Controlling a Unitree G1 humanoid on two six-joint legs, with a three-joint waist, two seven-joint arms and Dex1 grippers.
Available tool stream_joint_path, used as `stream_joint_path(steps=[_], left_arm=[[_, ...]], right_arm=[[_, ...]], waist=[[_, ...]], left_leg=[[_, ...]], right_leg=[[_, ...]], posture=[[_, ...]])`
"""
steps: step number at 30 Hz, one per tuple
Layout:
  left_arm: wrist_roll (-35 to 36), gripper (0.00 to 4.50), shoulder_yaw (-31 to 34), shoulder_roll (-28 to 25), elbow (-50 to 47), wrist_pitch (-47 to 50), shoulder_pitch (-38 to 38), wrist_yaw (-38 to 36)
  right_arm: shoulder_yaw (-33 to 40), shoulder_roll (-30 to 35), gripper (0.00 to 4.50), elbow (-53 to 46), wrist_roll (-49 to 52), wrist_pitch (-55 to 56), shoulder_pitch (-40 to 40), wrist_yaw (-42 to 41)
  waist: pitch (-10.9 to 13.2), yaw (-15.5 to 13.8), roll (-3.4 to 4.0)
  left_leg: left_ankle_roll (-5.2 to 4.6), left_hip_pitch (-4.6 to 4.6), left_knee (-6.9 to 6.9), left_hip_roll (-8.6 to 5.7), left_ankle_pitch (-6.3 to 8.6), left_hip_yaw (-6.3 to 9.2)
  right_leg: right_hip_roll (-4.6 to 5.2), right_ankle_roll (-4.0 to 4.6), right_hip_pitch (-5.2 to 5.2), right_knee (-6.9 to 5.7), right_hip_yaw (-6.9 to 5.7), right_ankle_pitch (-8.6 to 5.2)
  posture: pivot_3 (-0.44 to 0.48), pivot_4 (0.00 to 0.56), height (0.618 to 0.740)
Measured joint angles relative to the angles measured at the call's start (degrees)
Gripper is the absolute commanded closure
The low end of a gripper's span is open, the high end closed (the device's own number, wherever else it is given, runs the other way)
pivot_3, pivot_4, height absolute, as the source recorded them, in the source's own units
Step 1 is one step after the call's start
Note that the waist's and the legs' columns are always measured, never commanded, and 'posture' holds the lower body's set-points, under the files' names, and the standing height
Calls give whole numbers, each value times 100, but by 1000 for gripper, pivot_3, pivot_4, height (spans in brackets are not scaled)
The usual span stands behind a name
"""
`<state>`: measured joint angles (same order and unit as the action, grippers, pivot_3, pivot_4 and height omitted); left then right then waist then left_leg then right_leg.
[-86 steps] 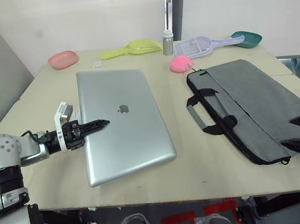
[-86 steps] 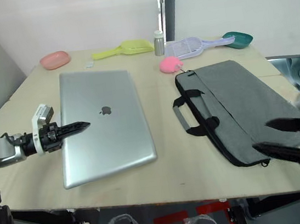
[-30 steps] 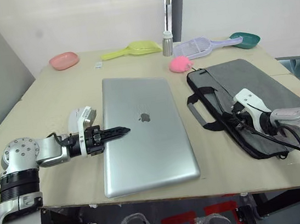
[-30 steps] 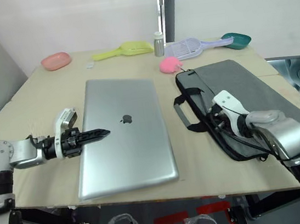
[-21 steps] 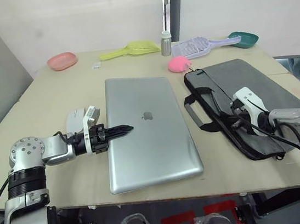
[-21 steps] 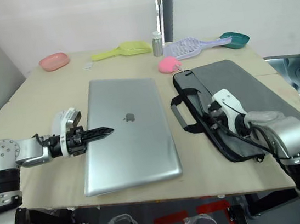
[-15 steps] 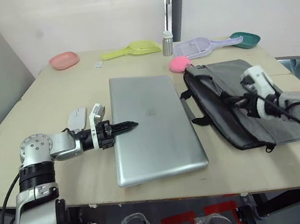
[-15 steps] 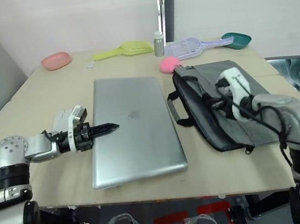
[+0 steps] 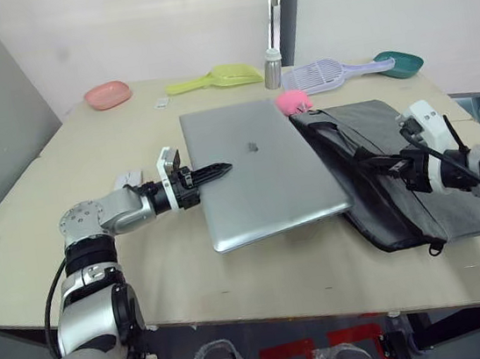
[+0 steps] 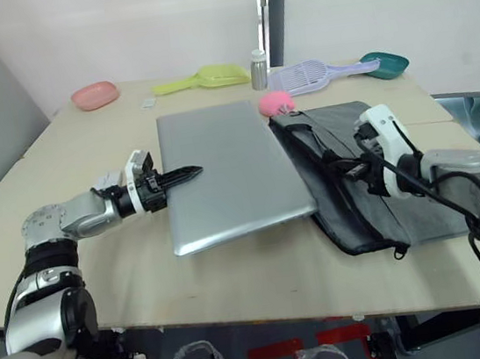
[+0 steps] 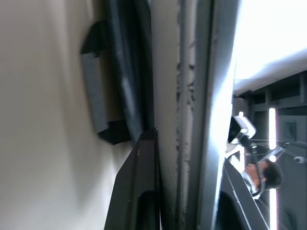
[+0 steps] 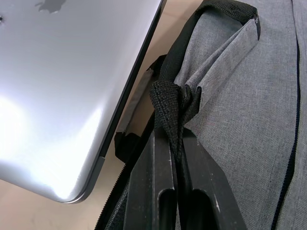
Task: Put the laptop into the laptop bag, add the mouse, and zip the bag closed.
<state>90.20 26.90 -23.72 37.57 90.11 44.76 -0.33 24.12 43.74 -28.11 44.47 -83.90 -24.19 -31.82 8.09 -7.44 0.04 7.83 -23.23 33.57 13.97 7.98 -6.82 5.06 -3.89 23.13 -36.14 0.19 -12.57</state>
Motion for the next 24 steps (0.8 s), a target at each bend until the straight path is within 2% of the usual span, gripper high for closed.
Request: stream_joint_path(steps=[2, 11, 15, 19, 24], left_arm=[[9, 4151, -9, -3, 233, 22, -1, 112], [42, 4151, -30, 40, 339, 163, -115, 273], [547, 4151, -111, 336, 163, -22, -409, 593], [1500, 4151, -544, 535, -449, -416, -834, 1141], [1774, 4151, -709, 744, -687, -802, -997, 1510]], right_arm=[[150, -67, 4490, 1, 152, -12, -81, 23], [292, -73, 4490, 53, 340, 36, -208, 168], [232, -73, 4490, 50, 350, 103, -162, 177], [165, -72, 4490, 49, 353, 174, -147, 194], [94, -77, 4490, 43, 355, 244, -148, 253]], waist=[[0, 1, 0], [0, -30, 0], [0, -52, 0], [0, -53, 0], [0, -37, 0]], left_leg=[[0, -1, -1, 0, 0, 0], [0, -2, -2, -1, 0, 1], [0, -4, -1, -2, 0, 1], [1, -4, -2, -2, 1, 1], [1, -3, 5, -2, 0, 0]], right_leg=[[0, -32, 0, 1, -2, 18], [1, -33, 0, 4, -3, 19], [3, -33, 0, 4, -3, 19], [2, -33, 0, 5, -3, 19], [3, -37, -1, 3, 1, 21]], posture=[[0, 150, 740], [0, 150, 740], [0, 150, 740], [0, 150, 740], [0, 150, 740]])
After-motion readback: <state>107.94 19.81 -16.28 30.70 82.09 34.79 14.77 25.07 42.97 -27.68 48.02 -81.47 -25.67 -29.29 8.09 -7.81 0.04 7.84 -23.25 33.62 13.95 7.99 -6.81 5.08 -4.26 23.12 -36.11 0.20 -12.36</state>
